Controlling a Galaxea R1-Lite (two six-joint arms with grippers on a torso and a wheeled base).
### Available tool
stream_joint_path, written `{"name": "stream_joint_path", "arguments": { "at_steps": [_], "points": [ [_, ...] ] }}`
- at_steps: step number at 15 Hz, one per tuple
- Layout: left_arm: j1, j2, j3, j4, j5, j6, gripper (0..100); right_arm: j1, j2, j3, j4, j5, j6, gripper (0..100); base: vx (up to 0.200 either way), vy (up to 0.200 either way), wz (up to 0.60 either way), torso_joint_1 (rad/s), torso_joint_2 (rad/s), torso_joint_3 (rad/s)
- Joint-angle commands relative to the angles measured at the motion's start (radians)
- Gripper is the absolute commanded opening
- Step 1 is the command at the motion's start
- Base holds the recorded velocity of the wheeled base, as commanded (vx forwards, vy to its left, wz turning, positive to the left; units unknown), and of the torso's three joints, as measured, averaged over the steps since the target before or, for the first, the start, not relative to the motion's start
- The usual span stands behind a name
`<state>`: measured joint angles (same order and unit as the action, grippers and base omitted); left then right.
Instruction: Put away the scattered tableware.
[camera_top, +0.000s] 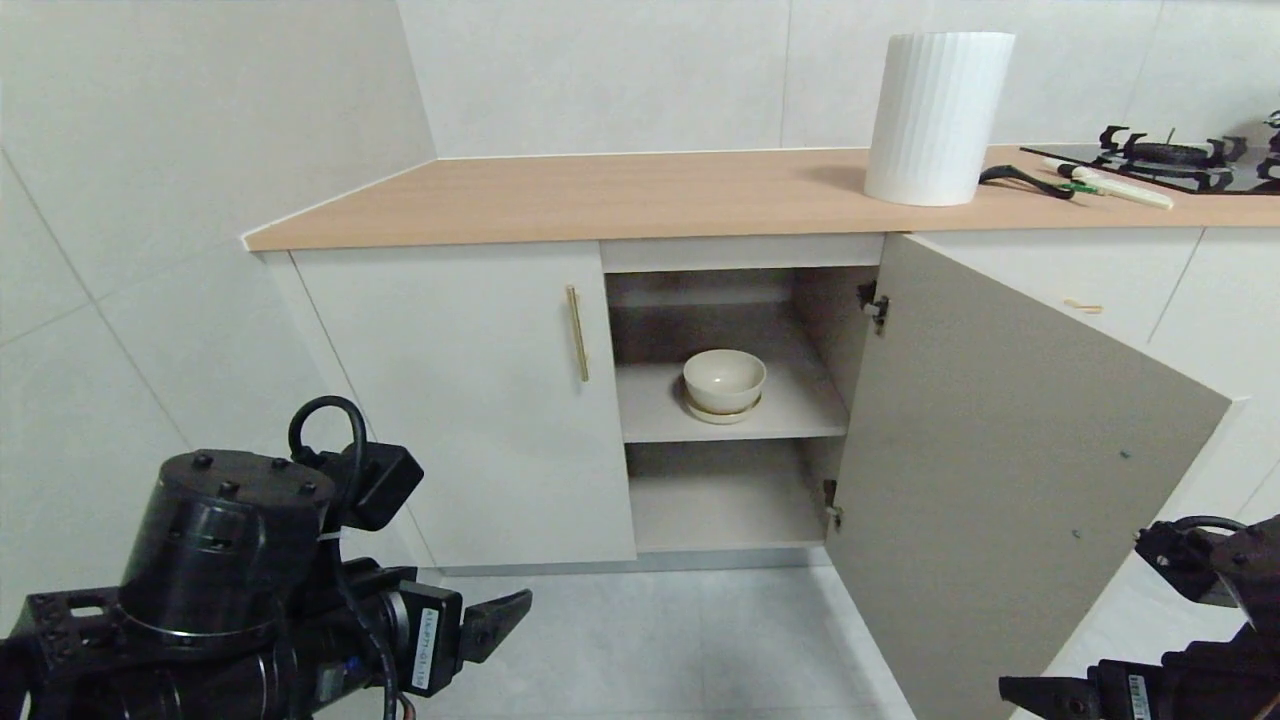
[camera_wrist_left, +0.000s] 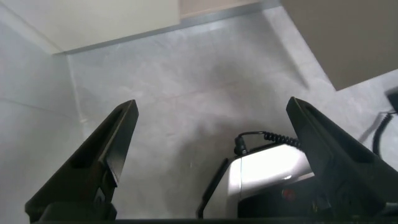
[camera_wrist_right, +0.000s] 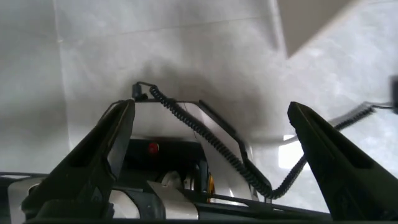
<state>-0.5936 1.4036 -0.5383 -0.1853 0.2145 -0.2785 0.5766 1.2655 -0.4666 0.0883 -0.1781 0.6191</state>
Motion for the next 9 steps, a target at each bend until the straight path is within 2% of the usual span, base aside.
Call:
{"name": "stream_joint_path", "arguments": {
  "at_steps": [1,3,6,9],
  "points": [
    [0.000,0.002,0.000,0.000,0.000,-0.001,100,-0.021,0.020,0.003,0.002,0.000,-0.004,100,0.000,-0.200,0.00,0.007,0.01,0.012],
    [0.000,0.003,0.000,0.000,0.000,-0.001,100,-0.043,0.044,0.009,0.001,-0.004,-0.004,100,0.000,-0.200,0.00,0.000,0.01,0.002],
    [0.000,0.000,0.000,0.000,0.000,-0.001,100,-0.147,0.051,-0.001,0.002,-0.006,-0.038,100,0.000,-0.200,0.00,0.004,0.00,0.001],
    [0.000,-0.002,0.000,0.000,0.000,-0.001,100,-0.331,0.049,-0.021,0.001,-0.009,-0.139,100,0.000,0.000,0.00,0.000,0.00,0.000]
  ]
}}
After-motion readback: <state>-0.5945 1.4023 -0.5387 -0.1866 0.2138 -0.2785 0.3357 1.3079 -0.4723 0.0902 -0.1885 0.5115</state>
